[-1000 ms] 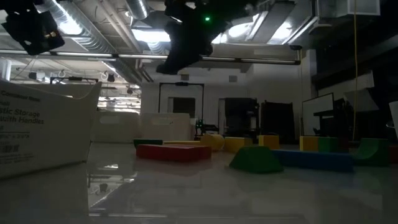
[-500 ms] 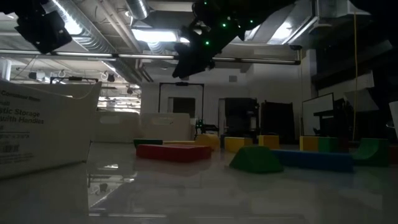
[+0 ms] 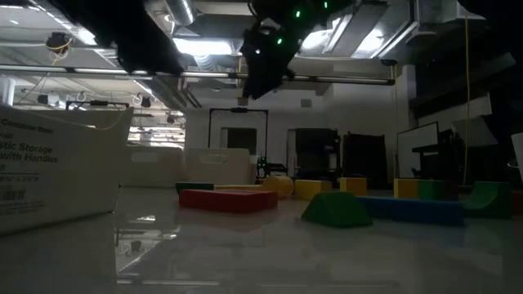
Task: Sort blocks
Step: Put the yellow block into the bottom right white bin
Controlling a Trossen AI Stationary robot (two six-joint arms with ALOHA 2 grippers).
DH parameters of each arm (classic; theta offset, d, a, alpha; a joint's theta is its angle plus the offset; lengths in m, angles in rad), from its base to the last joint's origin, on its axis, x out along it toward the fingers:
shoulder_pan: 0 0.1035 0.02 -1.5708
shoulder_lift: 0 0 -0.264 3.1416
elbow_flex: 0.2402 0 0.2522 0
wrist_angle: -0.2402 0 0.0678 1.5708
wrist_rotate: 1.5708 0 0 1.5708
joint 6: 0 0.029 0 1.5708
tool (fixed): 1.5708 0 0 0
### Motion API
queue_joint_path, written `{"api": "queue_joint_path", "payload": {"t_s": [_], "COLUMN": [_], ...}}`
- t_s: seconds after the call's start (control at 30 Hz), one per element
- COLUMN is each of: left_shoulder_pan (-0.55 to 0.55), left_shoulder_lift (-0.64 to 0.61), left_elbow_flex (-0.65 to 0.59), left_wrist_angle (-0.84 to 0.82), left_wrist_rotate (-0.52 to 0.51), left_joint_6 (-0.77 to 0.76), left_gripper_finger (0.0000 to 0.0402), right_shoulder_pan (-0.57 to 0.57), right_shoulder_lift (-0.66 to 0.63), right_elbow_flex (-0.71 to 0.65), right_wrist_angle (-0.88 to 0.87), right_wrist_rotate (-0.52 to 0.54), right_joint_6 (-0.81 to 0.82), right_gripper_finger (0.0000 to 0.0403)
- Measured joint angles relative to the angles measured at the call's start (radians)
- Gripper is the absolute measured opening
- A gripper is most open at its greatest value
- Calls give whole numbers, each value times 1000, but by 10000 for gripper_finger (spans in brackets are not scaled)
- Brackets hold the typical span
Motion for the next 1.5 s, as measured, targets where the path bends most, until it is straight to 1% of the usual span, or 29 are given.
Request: {"api": "queue_joint_path", "payload": {"t_s": [0.1, 0.2, 0.33, 0.4, 0.6, 0.9, 1.1, 1.33, 1.43, 1.5], "left_shoulder_pan": [68, 135, 196, 216, 245, 246, 246, 250, 255, 255], "left_shoulder_lift": [79, 160, 264, 313, 433, 549, 597, 634, 641, 642], "left_elbow_flex": [0, 0, 1, 14, 72, 113, 113, 114, 116, 116], "left_wrist_angle": [49, 110, 198, 199, 200, 199, 197, 196, 194, 187], "left_wrist_rotate": [13, 71, 140, 151, 153, 154, 153, 153, 153, 153], "left_joint_6": [16, -6, -11, -11, 19, 17, 18, 27, 53, 70], "left_gripper_finger": [191, 191, 191, 191, 191, 191, 191, 191, 187, 172], "right_shoulder_pan": [0, 0, 0, 0, 0, 0, 0, 0, 0, 0], "right_shoulder_lift": [0, 0, -1, -1, -2, -1, -1, -1, -1, -1], "right_elbow_flex": [117, 217, 314, 338, 344, 333, 333, 333, 333, 333], "right_wrist_angle": [-185, -338, -452, -479, -508, -589, -649, -651, -652, -655], "right_wrist_rotate": [58, 95, 123, 138, 145, 145, 145, 142, 116, 73], "right_joint_6": [1, 0, 2, 2, 2, 2, 2, 13, 30, 30], "right_gripper_finger": [172, 164, 158, 156, 156, 156, 156, 156, 156, 156]}}
